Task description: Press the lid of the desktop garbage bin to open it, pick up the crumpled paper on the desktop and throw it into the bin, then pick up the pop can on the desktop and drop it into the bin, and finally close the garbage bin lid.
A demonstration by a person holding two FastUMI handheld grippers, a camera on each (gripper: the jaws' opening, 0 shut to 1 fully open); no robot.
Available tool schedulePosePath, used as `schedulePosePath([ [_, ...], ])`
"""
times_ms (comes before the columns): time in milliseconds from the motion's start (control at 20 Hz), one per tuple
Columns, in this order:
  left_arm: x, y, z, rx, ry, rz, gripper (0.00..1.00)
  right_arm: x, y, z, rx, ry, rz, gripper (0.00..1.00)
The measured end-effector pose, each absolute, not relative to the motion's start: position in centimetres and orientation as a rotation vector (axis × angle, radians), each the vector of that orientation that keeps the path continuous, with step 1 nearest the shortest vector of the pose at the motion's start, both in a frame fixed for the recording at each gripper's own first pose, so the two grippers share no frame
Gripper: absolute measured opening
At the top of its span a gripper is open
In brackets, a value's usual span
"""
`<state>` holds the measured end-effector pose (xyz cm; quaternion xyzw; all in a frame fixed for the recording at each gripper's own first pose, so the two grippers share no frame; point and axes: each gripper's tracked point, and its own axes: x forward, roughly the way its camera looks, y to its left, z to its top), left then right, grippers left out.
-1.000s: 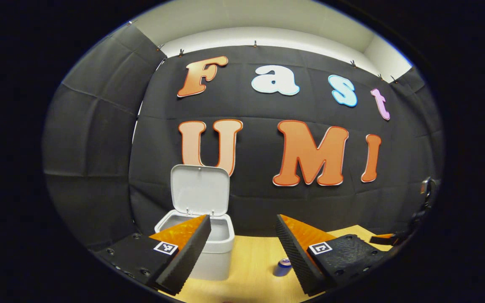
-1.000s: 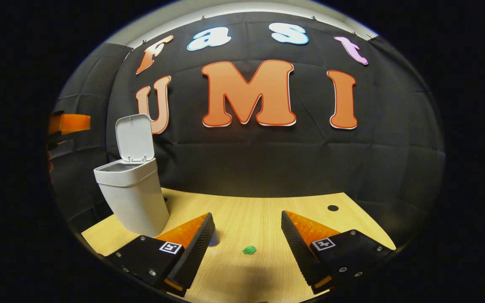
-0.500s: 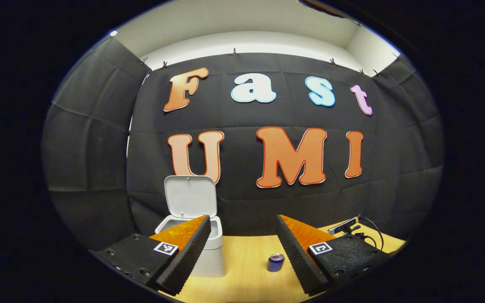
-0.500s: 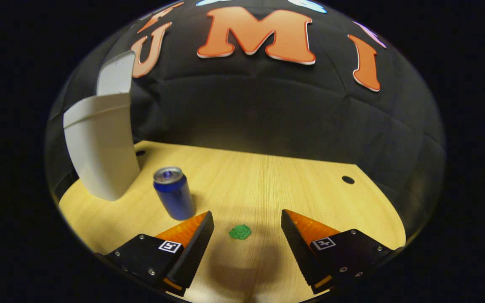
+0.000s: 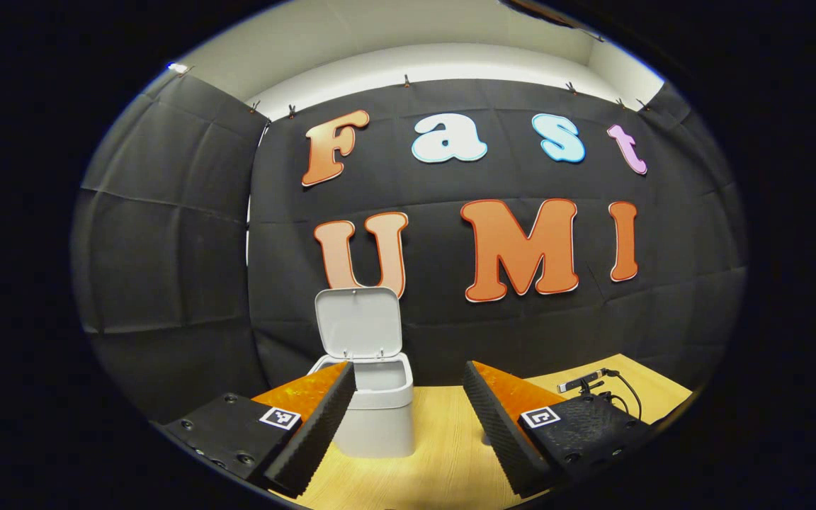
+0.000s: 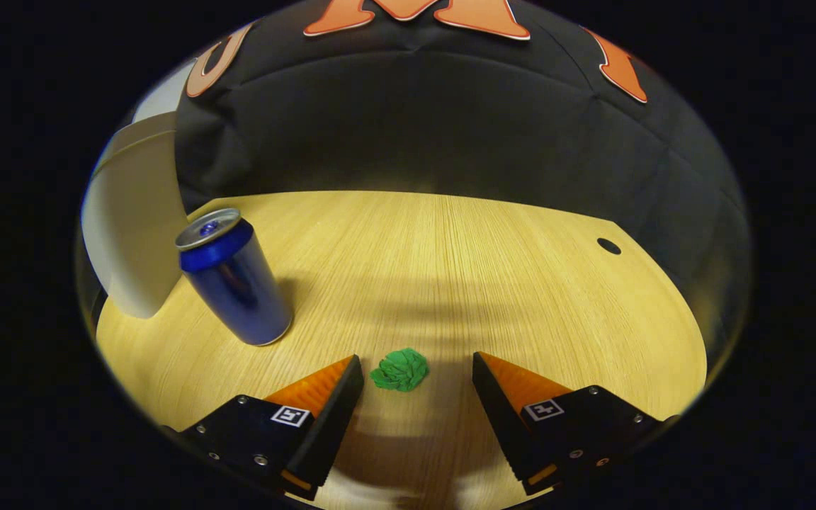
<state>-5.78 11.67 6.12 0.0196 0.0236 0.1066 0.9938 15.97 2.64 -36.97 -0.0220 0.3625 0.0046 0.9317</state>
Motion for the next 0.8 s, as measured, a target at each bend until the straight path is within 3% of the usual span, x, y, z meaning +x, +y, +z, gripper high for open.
schedulePosePath([
  [50,-5.8,11.6,5.8,0.035,0.054,0.214,0.97,16.0,3.1,-37.4,-0.03,0.756,0.013,0.92],
  [100,-5.7,11.7,5.7,0.032,0.061,0.212,0.97,15.9,3.5,-37.7,-0.018,0.772,0.021,0.72],
  [300,-5.3,11.5,5.0,0.03,0.077,0.199,0.97,15.4,3.7,-37.8,-0.078,0.777,0.006,0.35],
  [550,-5.2,11.6,4.7,0.01,0.076,0.188,0.97,15.4,3.2,-35.5,-0.042,0.745,0.017,0.14],
  [800,-5.4,12.2,5.0,-0.014,0.052,0.187,0.97,15.5,4.2,-26.0,-0.005,0.557,0.044,0.11],
])
